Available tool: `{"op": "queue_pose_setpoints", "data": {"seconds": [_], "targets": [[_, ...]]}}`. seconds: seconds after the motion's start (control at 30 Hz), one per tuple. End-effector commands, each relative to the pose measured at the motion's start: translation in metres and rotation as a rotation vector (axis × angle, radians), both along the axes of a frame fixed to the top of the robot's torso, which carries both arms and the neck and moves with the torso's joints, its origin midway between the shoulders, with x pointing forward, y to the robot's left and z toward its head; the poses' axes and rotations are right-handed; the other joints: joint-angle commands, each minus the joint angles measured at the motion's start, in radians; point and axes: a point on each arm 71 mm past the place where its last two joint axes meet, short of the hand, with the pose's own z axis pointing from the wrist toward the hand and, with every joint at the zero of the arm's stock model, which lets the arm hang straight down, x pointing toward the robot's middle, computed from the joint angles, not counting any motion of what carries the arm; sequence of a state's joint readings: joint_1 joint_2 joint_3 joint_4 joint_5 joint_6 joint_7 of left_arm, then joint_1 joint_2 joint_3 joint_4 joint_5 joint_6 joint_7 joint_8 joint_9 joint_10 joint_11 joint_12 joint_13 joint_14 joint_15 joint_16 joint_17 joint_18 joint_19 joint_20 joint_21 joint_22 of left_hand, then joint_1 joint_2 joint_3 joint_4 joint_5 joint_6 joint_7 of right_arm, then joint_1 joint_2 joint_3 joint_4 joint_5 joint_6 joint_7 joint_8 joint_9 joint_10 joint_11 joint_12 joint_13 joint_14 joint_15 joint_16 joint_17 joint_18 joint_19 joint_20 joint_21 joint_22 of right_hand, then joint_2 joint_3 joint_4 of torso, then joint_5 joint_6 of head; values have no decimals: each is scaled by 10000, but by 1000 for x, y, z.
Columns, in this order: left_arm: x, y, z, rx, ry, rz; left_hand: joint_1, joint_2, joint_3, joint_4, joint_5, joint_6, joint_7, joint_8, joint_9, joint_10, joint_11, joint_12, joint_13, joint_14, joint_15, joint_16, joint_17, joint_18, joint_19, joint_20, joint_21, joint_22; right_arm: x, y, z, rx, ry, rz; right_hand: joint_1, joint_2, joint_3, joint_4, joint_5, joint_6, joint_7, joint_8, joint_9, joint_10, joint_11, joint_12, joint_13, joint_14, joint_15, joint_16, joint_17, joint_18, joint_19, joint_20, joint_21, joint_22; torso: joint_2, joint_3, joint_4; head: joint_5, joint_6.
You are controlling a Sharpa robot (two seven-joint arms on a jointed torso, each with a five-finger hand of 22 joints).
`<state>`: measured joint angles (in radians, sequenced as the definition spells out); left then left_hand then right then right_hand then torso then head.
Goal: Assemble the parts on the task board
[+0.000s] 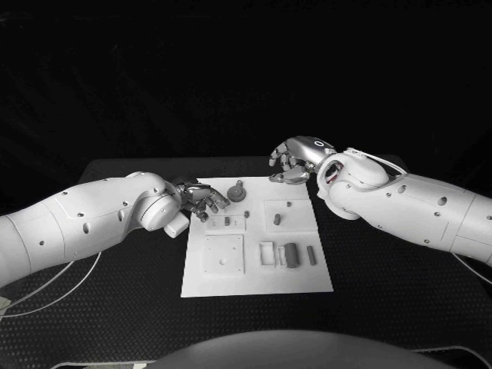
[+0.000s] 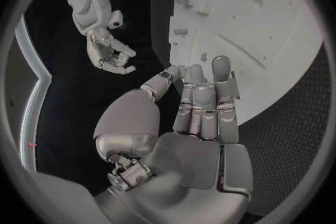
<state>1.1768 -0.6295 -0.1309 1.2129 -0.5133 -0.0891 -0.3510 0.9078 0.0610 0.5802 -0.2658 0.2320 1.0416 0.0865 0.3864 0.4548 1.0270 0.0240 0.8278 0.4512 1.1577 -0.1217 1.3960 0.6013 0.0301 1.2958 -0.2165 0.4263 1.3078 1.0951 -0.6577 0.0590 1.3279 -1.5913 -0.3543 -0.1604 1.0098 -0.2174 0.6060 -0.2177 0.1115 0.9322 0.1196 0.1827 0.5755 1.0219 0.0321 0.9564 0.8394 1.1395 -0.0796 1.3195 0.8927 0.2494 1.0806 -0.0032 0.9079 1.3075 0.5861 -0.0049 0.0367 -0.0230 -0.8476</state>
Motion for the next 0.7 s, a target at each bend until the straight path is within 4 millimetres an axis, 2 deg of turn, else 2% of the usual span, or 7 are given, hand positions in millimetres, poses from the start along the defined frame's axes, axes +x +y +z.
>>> {"op": "queue_pose_setpoints", "data": {"seconds": [0.03,0.13,0.47,0.7], "targets": [[1,4,-2,1854,263,-1039,-191,127,104,-170,459,380,-214,492,1441,495,-522,90,66,-42,-141,34,16,91,0,-108,80,224,3,-3,7,369,-74,-124,117,5,25,52,14,-263,277,-21,-18,-29,25,1,-10,-26,62,-35,-13,124,-31,43,-54,33,2,1,5,17,-64],[5,7,-2,2357,205,-1095,-281,165,151,-196,715,403,-233,513,1536,512,-537,148,112,7,-171,48,22,80,29,-139,138,225,4,-4,12,363,-140,-155,137,10,29,48,14,-259,276,-16,-19,-32,24,3,-12,-27,62,-34,-13,124,-32,44,-54,34,-1,0,7,6,-106],[20,10,-2,4232,-318,-1747,-314,156,221,-230,868,434,-262,542,1655,536,-573,216,165,75,-205,68,27,78,64,-183,218,228,5,-2,18,410,-185,-122,172,24,36,40,13,-253,275,-10,-22,-33,22,8,-15,-27,61,-32,-14,124,-32,44,-53,37,1,-3,17,11,-245],[26,3,-6,4987,-82,-2380,-238,44,281,-225,843,425,-270,541,1720,528,-587,235,185,95,-219,72,29,74,72,-204,262,226,6,-1,19,631,-246,-139,176,28,33,43,10,-252,275,-7,-24,-30,22,13,-16,-25,60,-30,-13,124,-30,45,-51,38,3,-15,4,47,-250]]}}
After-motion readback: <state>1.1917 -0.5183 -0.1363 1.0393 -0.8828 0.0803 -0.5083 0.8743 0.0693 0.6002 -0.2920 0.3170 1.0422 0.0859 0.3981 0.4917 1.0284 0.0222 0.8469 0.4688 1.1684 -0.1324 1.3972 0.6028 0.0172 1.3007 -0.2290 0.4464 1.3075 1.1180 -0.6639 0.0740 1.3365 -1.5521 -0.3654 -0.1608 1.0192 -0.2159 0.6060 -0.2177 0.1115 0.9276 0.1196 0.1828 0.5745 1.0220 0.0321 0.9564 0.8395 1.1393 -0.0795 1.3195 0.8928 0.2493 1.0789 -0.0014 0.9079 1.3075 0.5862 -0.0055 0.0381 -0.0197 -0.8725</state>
